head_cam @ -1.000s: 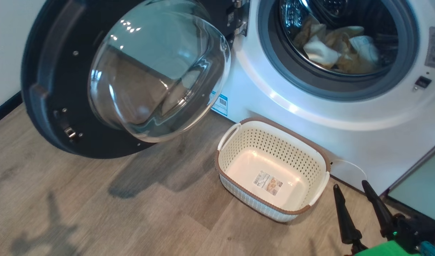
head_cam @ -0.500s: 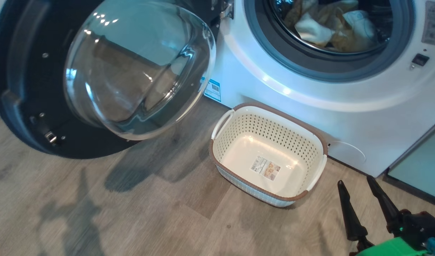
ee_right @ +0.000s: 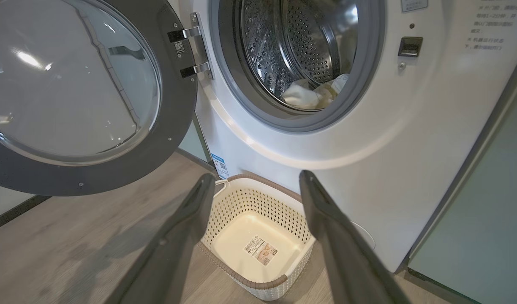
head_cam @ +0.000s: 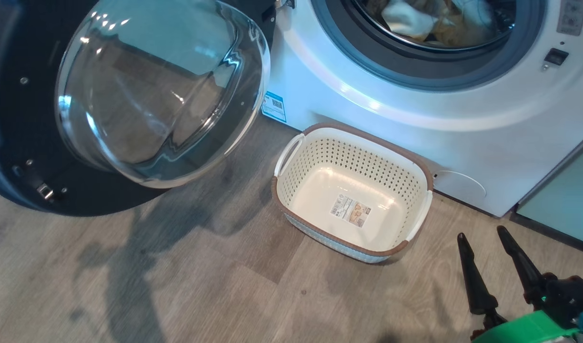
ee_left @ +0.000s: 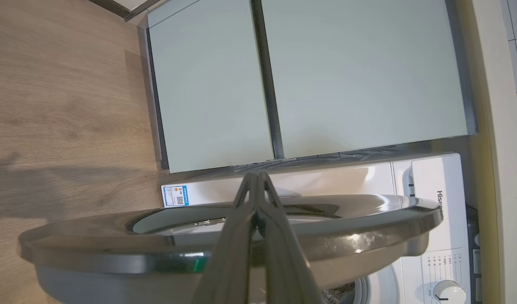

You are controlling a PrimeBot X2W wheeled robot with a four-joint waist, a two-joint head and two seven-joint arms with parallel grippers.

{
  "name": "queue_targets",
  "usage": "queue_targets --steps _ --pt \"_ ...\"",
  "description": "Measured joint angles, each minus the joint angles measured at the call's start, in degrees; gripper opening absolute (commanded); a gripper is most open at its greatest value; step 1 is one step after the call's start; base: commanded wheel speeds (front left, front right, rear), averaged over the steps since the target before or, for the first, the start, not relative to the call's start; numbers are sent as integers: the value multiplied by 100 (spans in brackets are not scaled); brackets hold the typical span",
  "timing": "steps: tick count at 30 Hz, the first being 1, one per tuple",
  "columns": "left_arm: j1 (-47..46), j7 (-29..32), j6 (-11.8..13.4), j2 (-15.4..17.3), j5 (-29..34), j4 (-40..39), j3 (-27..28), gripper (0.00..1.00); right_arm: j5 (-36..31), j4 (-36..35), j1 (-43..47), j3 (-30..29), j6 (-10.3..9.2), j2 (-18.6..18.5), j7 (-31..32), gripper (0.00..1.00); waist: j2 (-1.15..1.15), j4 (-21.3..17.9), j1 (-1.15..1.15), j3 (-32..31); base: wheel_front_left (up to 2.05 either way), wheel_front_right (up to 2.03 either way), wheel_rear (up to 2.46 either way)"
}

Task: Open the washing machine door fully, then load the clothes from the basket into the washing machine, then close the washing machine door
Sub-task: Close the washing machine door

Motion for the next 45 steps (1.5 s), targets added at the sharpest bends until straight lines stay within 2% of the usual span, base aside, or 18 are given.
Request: queue_targets --steps 11,18,24,29,41,45 --pt "20 182 -3 -18 48 -134 -96 0 -1 0 -5 -20 0 -2 0 100 0 -15 -1 36 0 0 0" --pt "265 486 -112 -34 11 -431 -148 0 -1 0 -24 -21 0 -2 0 100 0 5 -1 52 0 0 0" --pt "453 758 -267 -89 -127 -703 -157 0 -1 0 -71 -52 0 -2 -1 100 0 32 -1 74 0 0 0" --pt "627 1071 -457 -321 -471 -1057 -142 0 -1 -7 -106 -130 0 -2 -1 100 0 79 -1 110 0 0 0" --pt "1059 1559 -931 -644 -894 -1574 -111 0 -1 -3 -115 -147 0 21 -11 100 0 133 -1 126 0 0 0" --pt "1179 1660 -1011 -804 -978 -1805 -116 0 -1 37 -126 -144 0 91 -46 100 0 133 -1 97 0 0 0"
